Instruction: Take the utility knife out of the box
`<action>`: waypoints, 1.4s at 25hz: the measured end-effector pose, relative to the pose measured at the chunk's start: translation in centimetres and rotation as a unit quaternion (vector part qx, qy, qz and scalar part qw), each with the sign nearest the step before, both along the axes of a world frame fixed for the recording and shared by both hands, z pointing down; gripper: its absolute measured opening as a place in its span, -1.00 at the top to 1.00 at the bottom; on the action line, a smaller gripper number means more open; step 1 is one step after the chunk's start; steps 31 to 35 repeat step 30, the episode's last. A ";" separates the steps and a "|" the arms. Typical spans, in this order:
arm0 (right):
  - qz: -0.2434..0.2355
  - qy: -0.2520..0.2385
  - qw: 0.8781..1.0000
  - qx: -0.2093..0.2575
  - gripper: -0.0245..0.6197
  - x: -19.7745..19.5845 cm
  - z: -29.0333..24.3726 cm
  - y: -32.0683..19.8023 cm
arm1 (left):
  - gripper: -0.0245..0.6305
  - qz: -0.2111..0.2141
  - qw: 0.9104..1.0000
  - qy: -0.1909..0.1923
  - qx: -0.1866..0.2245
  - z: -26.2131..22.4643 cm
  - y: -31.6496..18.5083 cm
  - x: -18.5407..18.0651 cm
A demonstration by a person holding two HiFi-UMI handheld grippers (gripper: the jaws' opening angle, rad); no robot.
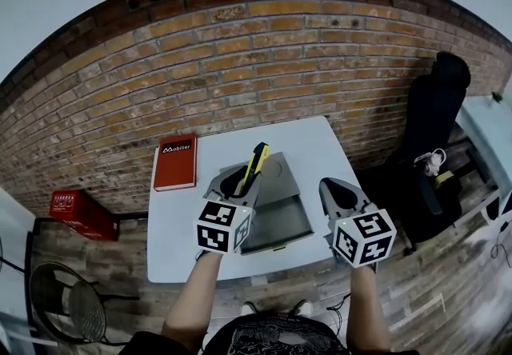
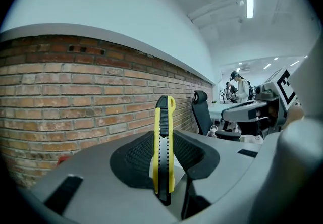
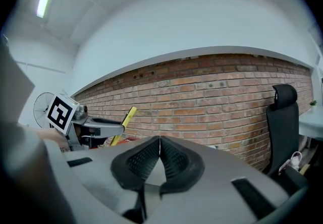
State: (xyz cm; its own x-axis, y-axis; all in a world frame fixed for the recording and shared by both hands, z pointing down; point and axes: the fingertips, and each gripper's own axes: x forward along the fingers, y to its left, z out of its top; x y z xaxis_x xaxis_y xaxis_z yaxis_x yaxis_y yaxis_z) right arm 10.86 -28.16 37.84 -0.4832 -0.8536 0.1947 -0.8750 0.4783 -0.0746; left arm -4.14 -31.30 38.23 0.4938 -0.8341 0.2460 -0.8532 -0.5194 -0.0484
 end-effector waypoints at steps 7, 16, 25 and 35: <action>0.004 0.015 1.000 0.018 0.87 0.0 -0.6 0.2 | 0.53 -0.049 0.998 0.024 0.004 -0.2 0.7 -2.8; 0.004 0.019 1.000 0.020 0.87 -0.2 -0.9 0.2 | 0.53 -0.062 0.998 0.028 0.009 -0.5 1.0 -3.6; 0.006 0.019 1.000 0.021 0.87 0.1 -1.1 0.3 | 0.53 -0.063 0.998 0.024 0.003 -0.1 1.1 -3.6; 0.005 0.018 1.000 0.022 0.87 0.1 -1.1 0.3 | 0.53 -0.063 0.998 0.024 0.001 0.0 1.1 -3.7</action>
